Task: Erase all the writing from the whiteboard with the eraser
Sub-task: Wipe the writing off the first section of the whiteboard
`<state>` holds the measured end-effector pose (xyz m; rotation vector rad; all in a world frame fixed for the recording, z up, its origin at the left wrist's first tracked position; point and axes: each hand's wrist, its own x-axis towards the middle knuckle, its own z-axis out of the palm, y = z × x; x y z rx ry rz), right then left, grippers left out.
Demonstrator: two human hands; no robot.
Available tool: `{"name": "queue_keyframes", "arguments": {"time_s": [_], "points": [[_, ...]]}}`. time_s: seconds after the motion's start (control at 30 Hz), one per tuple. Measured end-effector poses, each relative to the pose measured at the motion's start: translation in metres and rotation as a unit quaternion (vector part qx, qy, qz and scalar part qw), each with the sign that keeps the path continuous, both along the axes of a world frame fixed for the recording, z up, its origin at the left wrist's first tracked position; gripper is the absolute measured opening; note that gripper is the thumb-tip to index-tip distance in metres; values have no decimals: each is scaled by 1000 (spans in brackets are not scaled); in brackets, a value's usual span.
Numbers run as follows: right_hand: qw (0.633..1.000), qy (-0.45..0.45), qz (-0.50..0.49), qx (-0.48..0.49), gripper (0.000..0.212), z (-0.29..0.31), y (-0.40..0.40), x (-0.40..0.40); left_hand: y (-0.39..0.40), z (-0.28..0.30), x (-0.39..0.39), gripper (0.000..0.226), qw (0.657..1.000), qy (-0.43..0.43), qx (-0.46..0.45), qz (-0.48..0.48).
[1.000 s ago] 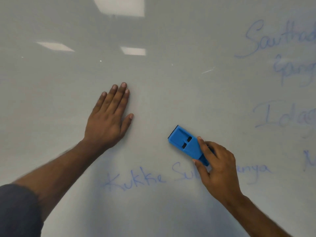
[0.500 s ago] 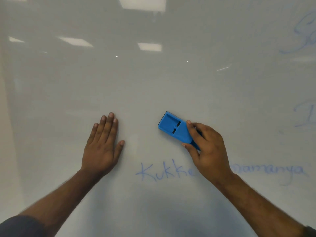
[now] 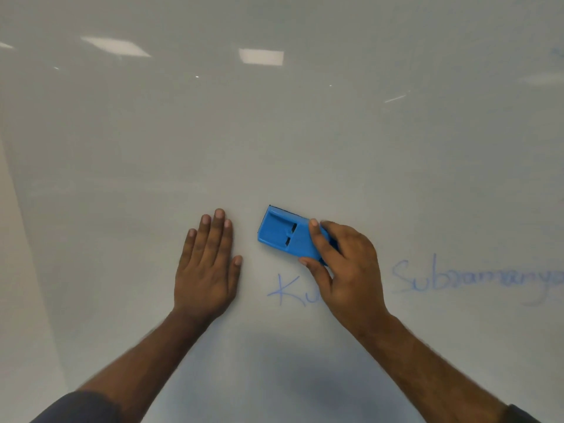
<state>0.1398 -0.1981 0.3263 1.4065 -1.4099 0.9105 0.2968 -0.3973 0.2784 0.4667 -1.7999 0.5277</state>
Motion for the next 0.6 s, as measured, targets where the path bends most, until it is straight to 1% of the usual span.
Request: {"name": "queue_keyframes", "arguments": {"time_s": [0.13,0.27,0.33,0.4,0.43,0.5,0.6], "points": [[999,37,-9,32,47,-41,-2,2,-2,-2,0,60,1000,4,-11,-11],[980,145,-35,128,43,-100,7,-6,-3,-2,0,62,1000,2,-12,-10],[967,191,-48,161,43,-108,12,-11,-3,-2,0,62,1000,1,-12,-7],[960,222,-60,162,44,-100,14,-13,-3,-3,1,62,1000,1,-8,-5],[962,221,-64,148,43,-91,15,-14,-3,-3,1,62,1000,1,-7,-7],[975,188,-72,98,43,-62,16,-17,-3,-3,0,62,1000,2,-6,-9],[990,116,-74,34,48,-12,19,-24,-2,-3,-1,62,1000,2,-4,-4]]}}
